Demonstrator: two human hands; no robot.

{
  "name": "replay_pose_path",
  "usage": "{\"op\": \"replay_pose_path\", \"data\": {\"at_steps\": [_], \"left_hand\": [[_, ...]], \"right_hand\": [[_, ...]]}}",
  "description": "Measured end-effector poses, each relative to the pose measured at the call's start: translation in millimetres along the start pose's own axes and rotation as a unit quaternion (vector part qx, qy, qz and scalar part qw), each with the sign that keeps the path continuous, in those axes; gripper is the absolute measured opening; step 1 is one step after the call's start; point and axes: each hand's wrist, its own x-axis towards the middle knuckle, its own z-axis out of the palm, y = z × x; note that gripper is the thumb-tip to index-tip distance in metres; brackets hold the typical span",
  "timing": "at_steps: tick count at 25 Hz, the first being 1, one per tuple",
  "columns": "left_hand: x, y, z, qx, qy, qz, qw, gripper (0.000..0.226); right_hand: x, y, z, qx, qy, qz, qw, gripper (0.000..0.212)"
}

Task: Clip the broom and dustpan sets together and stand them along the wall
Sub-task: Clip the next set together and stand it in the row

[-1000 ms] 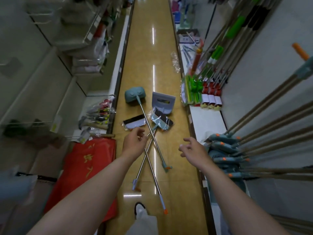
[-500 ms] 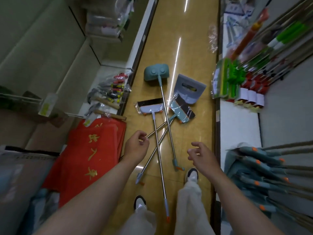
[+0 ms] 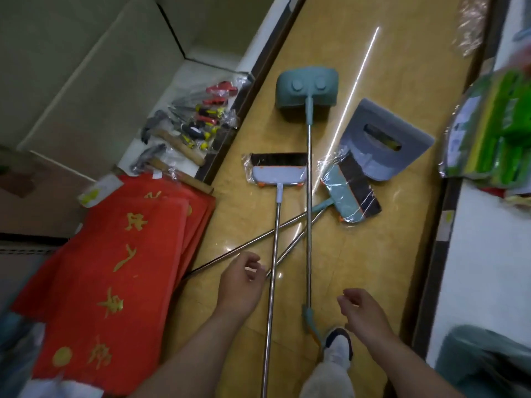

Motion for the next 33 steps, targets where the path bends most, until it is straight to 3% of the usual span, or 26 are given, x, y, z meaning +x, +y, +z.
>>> {"op": "replay_pose_path", "data": {"at_steps": [4, 9, 12, 15, 18, 20, 22, 27, 31, 33], "left_hand": [[60.7, -37.8, 48.4, 0.023, -0.002, -0.029, 0.999, 0.014], [131.2, -89.0, 91.1, 0.060, -0.010, -0.038, 0.997, 0.017], [154.5, -127.4, 113.8, 0.111, -0.035, -0.015, 0.993, 0.017], [153.4, -164.9, 134.4, 0.197, -0.139, -0.020, 0.970, 0.030], [136.4, -196.2, 147.7, 0.308, -0.225, -0.052, 0.923, 0.051], [132.5, -207.2, 143.2, 0.304, -0.171, -0.036, 0.937, 0.042], [134.1, -213.2, 125.5, 0.285, -0.086, -0.044, 0.954, 0.030], [159.6, -239.6, 67.9, 0.276, 0.038, -0.009, 0.960, 0.043], [201.1, -257.0, 35.7, 0.395, 0.041, -0.043, 0.917, 0.058], [207.4, -262.5, 38.4, 0.468, 0.048, -0.023, 0.882, 0.074]], "right_hand": [[91.3, 1.4, 17.5, 0.046, -0.030, 0.069, 0.996, 0.033], [183.3, 8.4, 68.2, -0.018, -0.061, 0.033, 0.997, 0.047], [218.0, 16.5, 99.5, 0.005, -0.101, 0.028, 0.995, 0.059], [235.4, 28.2, 122.9, 0.063, -0.115, 0.044, 0.990, 0.069], [245.4, 41.2, 138.9, 0.058, -0.108, 0.049, 0.991, 0.052], [247.7, 46.2, 144.6, 0.049, -0.075, 0.038, 0.995, 0.034], [243.4, 44.2, 149.5, 0.109, -0.077, 0.041, 0.990, 0.026], [219.1, 19.5, 174.0, 0.236, -0.173, 0.037, 0.955, 0.026], [209.3, 7.3, 207.5, 0.277, -0.188, 0.022, 0.942, 0.029], [210.3, 8.2, 220.0, 0.284, -0.170, 0.022, 0.943, 0.025]]}}
